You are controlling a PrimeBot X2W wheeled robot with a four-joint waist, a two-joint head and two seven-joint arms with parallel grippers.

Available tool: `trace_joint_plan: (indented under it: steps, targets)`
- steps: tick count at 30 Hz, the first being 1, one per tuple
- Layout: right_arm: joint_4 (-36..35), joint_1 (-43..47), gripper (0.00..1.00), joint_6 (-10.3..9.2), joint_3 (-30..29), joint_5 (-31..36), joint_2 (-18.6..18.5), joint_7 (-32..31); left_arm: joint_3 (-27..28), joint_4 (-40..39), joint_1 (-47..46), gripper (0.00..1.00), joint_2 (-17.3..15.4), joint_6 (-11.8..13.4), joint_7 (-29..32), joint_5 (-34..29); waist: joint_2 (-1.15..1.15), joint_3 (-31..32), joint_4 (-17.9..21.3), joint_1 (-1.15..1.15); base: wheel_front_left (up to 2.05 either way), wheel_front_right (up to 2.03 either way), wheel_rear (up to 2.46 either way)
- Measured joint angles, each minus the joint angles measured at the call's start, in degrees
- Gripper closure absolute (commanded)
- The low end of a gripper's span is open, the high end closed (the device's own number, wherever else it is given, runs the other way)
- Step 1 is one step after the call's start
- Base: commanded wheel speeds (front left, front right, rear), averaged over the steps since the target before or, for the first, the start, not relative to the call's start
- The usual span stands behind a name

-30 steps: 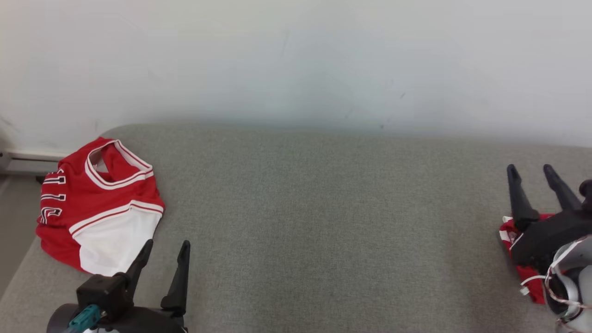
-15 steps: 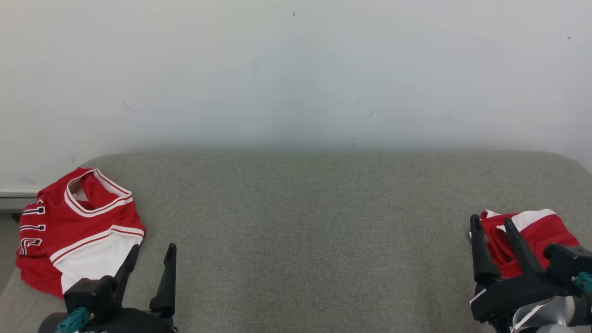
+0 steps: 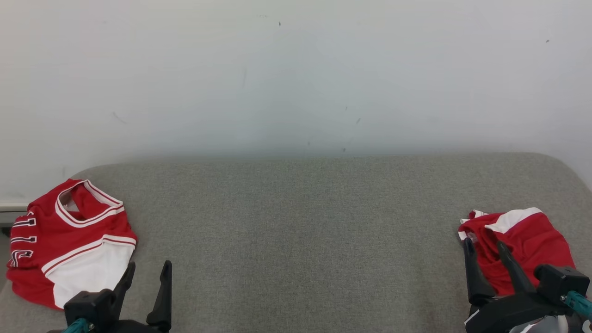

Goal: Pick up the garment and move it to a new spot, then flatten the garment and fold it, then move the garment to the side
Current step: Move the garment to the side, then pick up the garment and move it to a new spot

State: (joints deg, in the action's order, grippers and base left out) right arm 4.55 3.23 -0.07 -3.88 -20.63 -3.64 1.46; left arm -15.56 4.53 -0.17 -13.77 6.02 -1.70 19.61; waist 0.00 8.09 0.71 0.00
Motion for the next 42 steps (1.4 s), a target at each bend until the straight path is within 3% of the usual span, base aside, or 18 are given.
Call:
trace_joint_plan:
  steps: [24, 32, 42]
  targets:
    - [-1.7, 1.6, 0.00, -0.52, -0.6, -0.2, 0.0, 1.1, -1.1, -0.4, -0.5, 0.00, 0.2, 0.0, 0.9, -0.4, 0.00, -1.0, -2.2, 0.01, 0.00, 0.00, 0.00]
    - [-1.3, 2.0, 0.00, -0.34, 0.6, -0.5, 0.0, 1.1, -1.9, -0.5, -2.4, 0.00, 0.0, 0.0, 1.7, -1.2, 0.00, -1.4, -6.4, 0.01, 0.00, 0.00, 0.00]
    - [0.8, -1.7, 0.00, 1.22, 4.6, -0.5, 0.2, 0.2, 0.1, -2.9, 0.3, 0.00, -0.9, 0.5, 1.7, -1.6, 0.00, -1.8, -14.1, 0.01, 0.00, 0.00, 0.00]
